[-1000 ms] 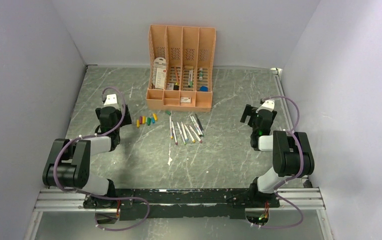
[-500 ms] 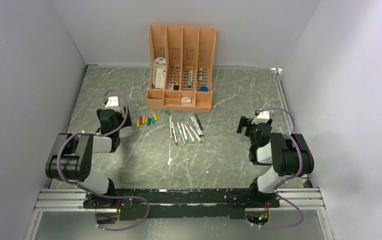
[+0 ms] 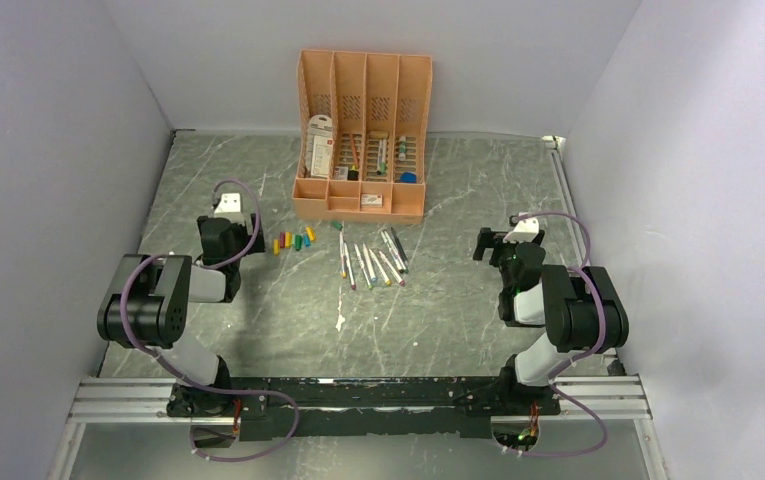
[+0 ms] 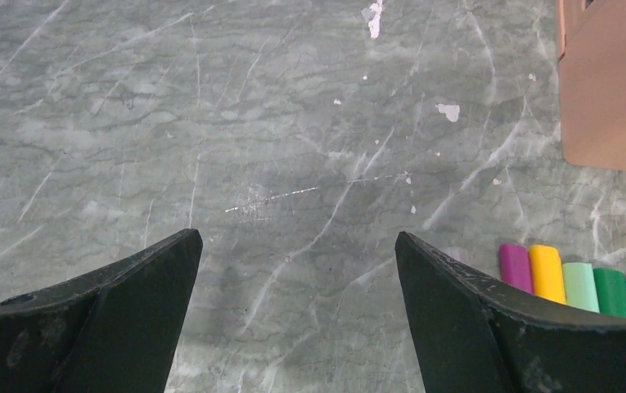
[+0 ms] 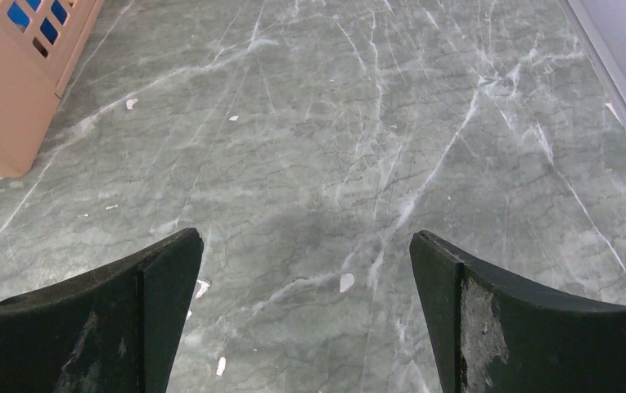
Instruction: Open the pen caps
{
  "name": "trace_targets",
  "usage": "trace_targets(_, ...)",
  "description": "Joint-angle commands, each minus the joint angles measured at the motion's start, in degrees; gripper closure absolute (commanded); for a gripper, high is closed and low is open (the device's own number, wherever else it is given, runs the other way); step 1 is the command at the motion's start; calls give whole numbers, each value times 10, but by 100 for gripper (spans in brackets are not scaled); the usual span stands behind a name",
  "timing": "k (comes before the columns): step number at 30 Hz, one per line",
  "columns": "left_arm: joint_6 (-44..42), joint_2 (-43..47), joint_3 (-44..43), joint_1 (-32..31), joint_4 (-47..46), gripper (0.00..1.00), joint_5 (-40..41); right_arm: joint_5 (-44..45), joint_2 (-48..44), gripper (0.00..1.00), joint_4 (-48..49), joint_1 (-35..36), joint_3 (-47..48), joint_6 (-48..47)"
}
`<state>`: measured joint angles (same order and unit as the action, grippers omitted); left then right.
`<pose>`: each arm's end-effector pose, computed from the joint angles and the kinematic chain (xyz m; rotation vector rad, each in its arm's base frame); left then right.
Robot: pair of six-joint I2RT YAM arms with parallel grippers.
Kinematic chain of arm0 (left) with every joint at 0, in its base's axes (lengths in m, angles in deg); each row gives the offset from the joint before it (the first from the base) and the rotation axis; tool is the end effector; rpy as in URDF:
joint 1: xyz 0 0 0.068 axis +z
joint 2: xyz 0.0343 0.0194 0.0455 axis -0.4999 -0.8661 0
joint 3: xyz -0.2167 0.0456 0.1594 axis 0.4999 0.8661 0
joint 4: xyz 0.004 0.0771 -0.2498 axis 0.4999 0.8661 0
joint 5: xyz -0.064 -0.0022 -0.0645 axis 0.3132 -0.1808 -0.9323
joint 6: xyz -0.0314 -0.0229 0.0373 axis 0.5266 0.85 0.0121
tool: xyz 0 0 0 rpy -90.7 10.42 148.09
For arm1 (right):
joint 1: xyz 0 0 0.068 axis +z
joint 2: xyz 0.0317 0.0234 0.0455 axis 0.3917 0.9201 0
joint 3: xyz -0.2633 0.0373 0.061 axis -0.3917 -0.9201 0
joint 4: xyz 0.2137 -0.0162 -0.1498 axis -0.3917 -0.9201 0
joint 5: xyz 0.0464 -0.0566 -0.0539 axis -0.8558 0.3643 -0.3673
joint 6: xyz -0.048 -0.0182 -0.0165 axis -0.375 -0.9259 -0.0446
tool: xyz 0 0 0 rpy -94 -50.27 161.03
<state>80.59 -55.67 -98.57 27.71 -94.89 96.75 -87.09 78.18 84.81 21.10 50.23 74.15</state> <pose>0.2792 -0.0058 0.1312 -0.0849 1.9326 0.1040 0.2433 -0.0084 0.1280 0.0670 1.7718 0.0010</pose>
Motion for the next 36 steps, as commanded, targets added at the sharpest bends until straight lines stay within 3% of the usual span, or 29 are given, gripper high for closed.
trace_targets(1,-12,-2,-4,6,-47,1,-23,-4,5,0,23,3,8,-12)
trace_targets(6,-16,9,42,7,-104,0,-50,-4,5,0,22,3,8,-12)
trace_targets(8,-25,-12,89,8,-224,1,-63,-4,4,0,22,3,8,-12)
trace_targets(10,-21,4,69,9,-157,0,-73,-4,5,0,22,3,8,-12)
trace_targets(11,-21,-8,76,11,-197,1,-70,-4,6,0,22,3,8,-12)
trace_targets(13,-20,1,71,11,-167,0,-71,-4,5,0,22,3,8,-12)
trace_targets(36,-19,-6,76,11,-192,1,-71,5,6,0,16,10,12,-16)
